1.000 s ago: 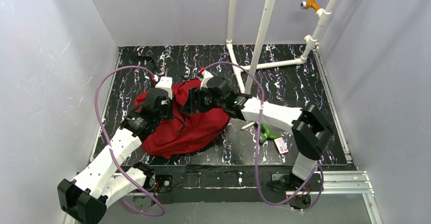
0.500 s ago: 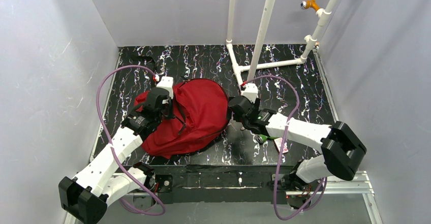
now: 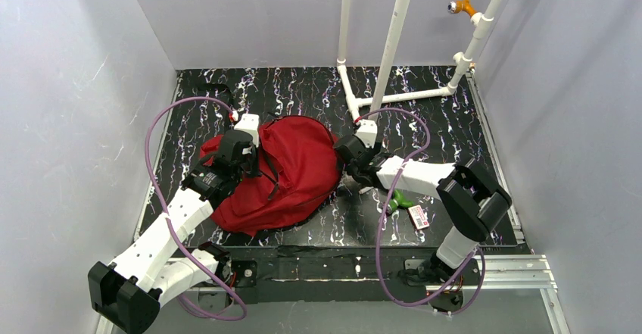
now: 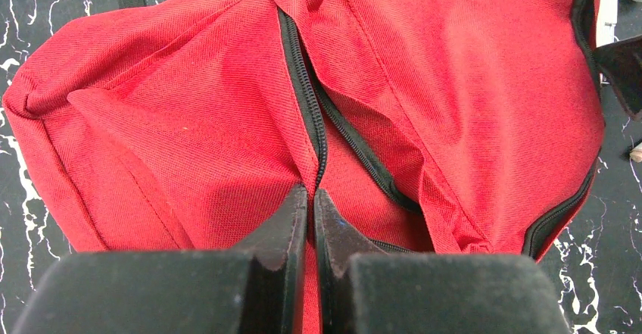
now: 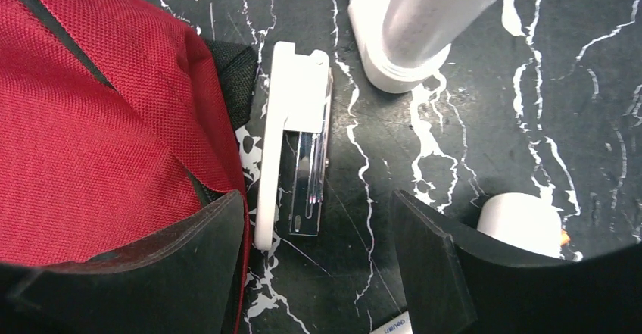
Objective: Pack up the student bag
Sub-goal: Place the stationery in the student bag, then pick up the stationery from the center of the board.
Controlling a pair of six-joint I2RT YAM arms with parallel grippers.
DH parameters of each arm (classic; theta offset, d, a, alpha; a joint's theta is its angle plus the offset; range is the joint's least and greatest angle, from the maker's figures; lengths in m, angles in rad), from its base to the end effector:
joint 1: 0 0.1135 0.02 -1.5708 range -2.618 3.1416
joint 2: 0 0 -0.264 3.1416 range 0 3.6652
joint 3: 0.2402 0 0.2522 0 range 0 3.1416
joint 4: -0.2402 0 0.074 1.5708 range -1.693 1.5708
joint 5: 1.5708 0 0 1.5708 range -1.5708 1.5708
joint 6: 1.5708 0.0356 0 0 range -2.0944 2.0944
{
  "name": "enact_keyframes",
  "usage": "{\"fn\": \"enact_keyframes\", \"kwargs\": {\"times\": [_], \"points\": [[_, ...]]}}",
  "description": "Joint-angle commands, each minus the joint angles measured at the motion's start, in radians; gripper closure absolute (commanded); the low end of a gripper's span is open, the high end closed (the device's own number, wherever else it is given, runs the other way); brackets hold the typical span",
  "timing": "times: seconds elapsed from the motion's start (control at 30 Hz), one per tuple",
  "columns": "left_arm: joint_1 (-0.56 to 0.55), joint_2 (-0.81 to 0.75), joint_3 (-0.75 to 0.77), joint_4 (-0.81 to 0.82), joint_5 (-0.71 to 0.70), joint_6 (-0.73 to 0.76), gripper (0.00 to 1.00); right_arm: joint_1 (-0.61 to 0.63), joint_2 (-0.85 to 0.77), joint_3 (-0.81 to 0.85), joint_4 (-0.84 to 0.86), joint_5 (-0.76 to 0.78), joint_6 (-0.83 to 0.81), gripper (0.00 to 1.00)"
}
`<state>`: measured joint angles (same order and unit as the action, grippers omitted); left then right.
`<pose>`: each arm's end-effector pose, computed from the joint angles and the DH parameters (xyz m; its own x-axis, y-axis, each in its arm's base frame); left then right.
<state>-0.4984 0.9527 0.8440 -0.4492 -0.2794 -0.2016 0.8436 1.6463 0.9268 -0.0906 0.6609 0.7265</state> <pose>0.1881 -0.0912 0.3044 -0.5064 0.0565 -0.8604 0.1557 0.9874 -0.0268 0.2384 0.2350 0.1865 -0.5648 0.1541 -0.8107 0.0893 0.9881 0.1256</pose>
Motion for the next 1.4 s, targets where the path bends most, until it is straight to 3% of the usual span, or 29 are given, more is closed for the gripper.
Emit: {"fn": "enact_keyframes", "kwargs": {"times": [0.0,0.5,0.8,1.13,1.37], "points": [[0.007,-0.015,0.005,0.007,-0.011,0.004,1.0,-0.003,0.031,0.036,0.081,-0.027,-0.036,0.24],[0.013,-0.013,0.012,-0.011,-0.077,-0.009,1.0,-0.031,-0.167,-0.083,0.081,0.014,-0.05,0.24],[0.015,-0.018,0.01,-0.009,-0.059,-0.009,1.0,-0.032,-0.096,-0.073,0.156,-0.039,-0.071,0.32],[0.015,-0.023,0.008,-0.008,-0.056,-0.007,1.0,-0.034,0.055,0.018,0.173,-0.064,-0.064,0.32],[0.015,-0.024,0.007,-0.008,-0.061,-0.006,1.0,-0.039,0.009,0.005,0.176,-0.06,-0.078,0.31]]}}
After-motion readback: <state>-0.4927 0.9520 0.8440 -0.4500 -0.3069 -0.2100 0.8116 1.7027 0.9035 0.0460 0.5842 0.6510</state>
